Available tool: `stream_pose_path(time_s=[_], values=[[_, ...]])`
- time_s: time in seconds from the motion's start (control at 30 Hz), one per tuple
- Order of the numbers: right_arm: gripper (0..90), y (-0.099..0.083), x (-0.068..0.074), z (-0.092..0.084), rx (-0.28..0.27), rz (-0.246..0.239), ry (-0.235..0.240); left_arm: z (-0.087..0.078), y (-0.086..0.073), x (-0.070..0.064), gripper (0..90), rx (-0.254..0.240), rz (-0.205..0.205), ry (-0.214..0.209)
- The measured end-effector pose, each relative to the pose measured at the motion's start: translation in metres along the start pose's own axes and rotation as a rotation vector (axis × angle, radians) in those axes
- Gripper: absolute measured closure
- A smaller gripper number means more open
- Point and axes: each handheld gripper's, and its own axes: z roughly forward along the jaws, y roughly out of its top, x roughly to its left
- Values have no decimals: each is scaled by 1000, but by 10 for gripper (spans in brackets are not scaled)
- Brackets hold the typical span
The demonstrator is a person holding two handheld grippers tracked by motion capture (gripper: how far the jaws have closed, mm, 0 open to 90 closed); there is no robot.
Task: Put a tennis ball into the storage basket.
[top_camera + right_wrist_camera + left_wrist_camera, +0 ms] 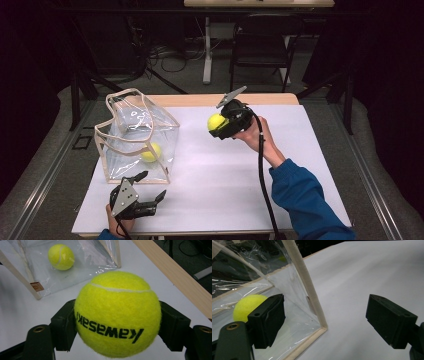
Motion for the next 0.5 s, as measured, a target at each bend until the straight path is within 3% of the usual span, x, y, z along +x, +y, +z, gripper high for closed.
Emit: stream_pose_path(time_s=[0.5], values=[[261,4,2,2,-4,-4,2,0,0,0,158,1,-1,0]])
